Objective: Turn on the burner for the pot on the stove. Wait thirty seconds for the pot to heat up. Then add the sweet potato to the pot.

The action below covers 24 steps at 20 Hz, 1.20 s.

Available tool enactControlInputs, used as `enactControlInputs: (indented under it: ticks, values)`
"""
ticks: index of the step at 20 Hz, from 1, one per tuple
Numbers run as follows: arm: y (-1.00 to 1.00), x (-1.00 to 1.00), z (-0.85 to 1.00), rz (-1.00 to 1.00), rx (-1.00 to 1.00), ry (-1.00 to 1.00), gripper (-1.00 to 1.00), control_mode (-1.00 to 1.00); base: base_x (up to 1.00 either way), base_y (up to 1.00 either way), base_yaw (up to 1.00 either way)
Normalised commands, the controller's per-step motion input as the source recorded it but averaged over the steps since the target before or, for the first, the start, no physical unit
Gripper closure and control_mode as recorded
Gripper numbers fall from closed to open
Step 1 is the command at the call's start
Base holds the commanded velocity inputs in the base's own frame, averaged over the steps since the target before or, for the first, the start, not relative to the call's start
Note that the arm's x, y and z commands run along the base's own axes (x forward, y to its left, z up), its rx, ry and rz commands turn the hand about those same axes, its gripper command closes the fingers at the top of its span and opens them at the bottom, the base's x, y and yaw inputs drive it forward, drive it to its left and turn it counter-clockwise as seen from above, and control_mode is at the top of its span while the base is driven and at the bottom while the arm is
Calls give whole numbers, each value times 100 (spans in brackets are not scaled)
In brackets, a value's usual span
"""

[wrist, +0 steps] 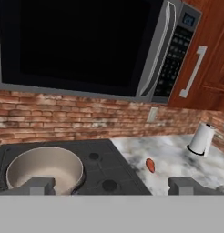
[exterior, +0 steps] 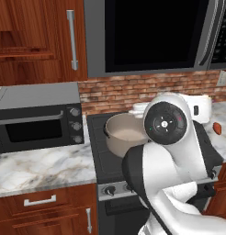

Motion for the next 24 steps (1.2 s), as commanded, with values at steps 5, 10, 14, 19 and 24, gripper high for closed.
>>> enactControlInputs:
  ticks: [5, 10, 14, 19, 24]
  values:
    - [-56, -39, -23, 0, -4, 8, -100, -100, 0, 0, 0]
    - [-72, -33, -47, 3, -4, 7, -100, -100, 0, 0, 0]
    - [-80, -33, -40, 5, -3, 4, -100, -100, 0, 0, 0]
    - [-91, -10, -2, 4, 0, 8, -100, -100, 0, 0, 0]
    - [-83, 0, 0, 1, 0, 13, -100, -100, 0, 0, 0]
